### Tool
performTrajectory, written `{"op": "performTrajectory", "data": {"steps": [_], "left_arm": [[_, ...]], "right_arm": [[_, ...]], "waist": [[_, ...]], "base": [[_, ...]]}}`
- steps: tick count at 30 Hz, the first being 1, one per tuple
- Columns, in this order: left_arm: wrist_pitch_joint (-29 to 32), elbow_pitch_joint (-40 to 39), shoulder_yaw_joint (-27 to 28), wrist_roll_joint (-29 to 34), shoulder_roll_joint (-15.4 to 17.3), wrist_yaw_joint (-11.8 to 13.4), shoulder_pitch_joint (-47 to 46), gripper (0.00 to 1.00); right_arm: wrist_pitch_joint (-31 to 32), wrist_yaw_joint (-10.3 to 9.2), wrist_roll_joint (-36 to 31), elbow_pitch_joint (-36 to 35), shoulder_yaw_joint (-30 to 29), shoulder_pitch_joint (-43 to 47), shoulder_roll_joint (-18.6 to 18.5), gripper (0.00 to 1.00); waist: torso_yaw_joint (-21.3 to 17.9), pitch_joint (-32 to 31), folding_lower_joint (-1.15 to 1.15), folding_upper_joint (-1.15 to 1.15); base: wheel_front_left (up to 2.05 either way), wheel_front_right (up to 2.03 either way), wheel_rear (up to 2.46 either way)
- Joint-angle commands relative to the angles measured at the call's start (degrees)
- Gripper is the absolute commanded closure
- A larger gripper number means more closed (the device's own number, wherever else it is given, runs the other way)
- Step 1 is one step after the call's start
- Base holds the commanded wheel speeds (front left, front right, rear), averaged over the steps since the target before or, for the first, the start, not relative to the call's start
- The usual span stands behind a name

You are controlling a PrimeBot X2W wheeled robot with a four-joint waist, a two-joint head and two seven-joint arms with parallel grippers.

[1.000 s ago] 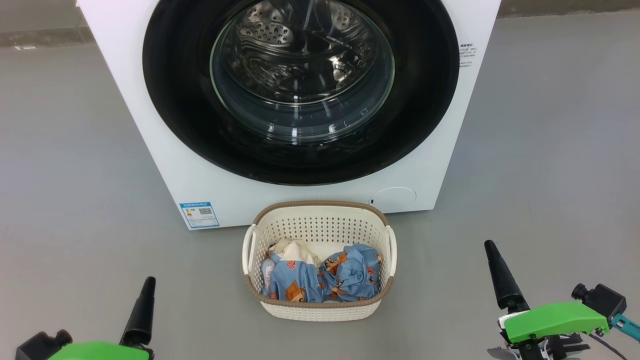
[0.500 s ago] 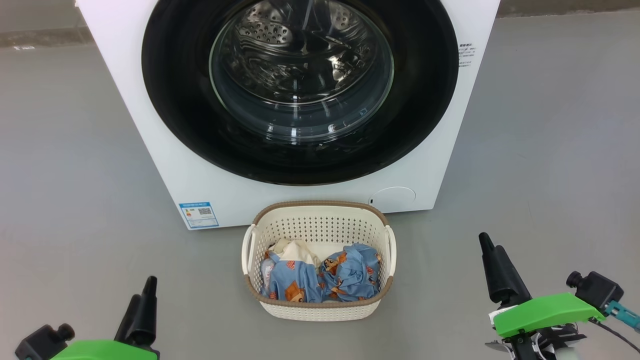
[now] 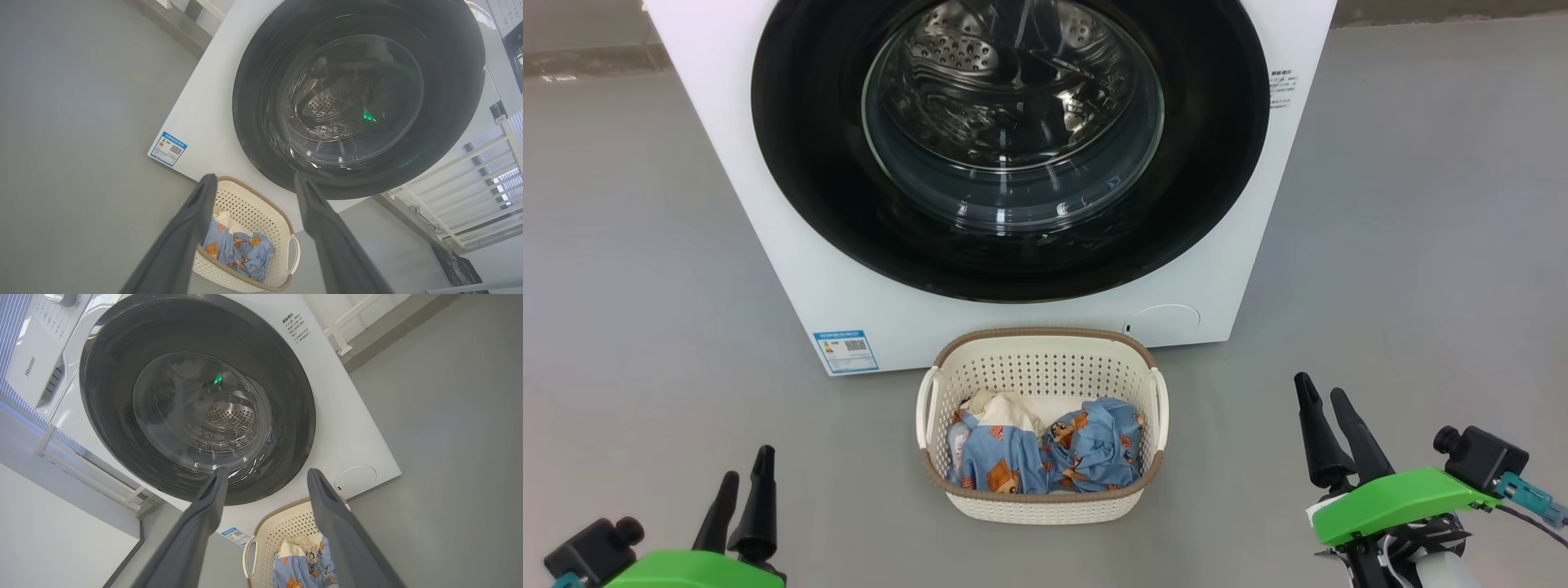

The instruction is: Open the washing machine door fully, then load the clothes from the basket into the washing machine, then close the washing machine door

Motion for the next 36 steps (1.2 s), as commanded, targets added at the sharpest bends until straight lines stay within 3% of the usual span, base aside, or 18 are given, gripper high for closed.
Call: {"op": "performTrajectory", "data": {"steps": [1,36], "left_arm": [[-0.7,-1.0,1.2,1.5,1.5,0.1,-3.1,0.00],[-6.6,-0.3,-1.7,24.5,5.2,4.8,-3.9,0.00]], "right_arm": [[-0.9,0.06,-1.7,-1.3,1.3,-2.7,-0.3,0.00],[-5.3,0.09,-28.0,0.5,1.5,-5.7,-0.6,0.00]], "waist": [[0.0,0.0,0.00,0.00],[-0.1,-0.4,0.00,0.00]], "base": [[0.00,0.00,0.00],[0.00,0.00,0.00]]}}
